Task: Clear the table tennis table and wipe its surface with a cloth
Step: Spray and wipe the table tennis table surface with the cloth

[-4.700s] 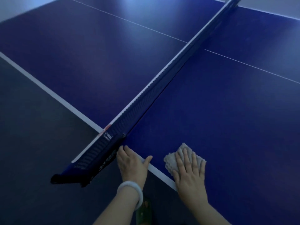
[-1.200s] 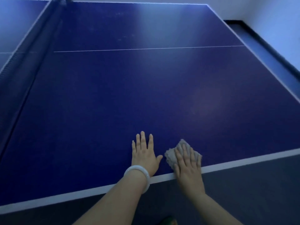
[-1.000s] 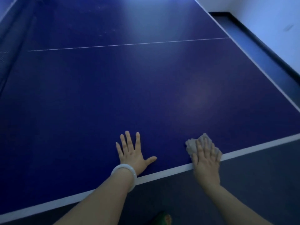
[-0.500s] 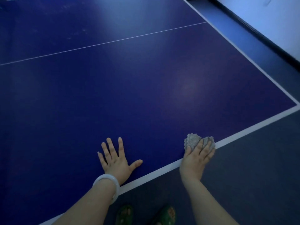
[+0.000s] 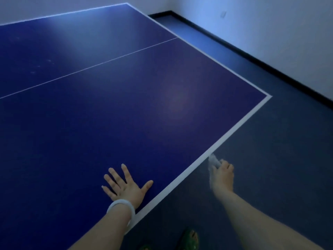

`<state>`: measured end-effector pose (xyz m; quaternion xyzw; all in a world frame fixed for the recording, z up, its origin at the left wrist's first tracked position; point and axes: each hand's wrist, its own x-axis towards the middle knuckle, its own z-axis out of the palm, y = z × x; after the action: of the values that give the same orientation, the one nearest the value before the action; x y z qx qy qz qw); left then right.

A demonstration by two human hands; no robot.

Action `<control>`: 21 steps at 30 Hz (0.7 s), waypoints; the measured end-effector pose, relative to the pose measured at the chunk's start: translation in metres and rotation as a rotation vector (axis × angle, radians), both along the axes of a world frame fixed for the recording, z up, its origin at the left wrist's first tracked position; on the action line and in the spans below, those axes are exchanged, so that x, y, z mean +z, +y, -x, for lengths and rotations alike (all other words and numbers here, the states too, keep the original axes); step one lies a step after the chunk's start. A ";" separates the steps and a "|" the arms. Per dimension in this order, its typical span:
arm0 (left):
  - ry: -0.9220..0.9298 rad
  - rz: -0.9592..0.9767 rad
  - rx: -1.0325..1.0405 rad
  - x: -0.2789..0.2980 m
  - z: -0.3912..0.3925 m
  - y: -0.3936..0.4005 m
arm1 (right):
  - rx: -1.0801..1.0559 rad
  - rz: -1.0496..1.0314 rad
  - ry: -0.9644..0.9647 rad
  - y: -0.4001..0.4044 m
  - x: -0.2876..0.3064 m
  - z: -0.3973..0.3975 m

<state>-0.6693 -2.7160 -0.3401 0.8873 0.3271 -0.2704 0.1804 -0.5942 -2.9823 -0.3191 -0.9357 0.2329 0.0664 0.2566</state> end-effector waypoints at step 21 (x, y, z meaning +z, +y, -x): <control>-0.063 0.162 -0.758 0.114 -0.121 -0.334 | 0.308 -0.147 0.088 -0.270 0.069 0.010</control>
<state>-0.5488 -3.0502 -0.2262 0.9361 -0.0522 -0.3153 0.1471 -0.6041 -3.2524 -0.2502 -0.9353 0.0922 0.1627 0.3005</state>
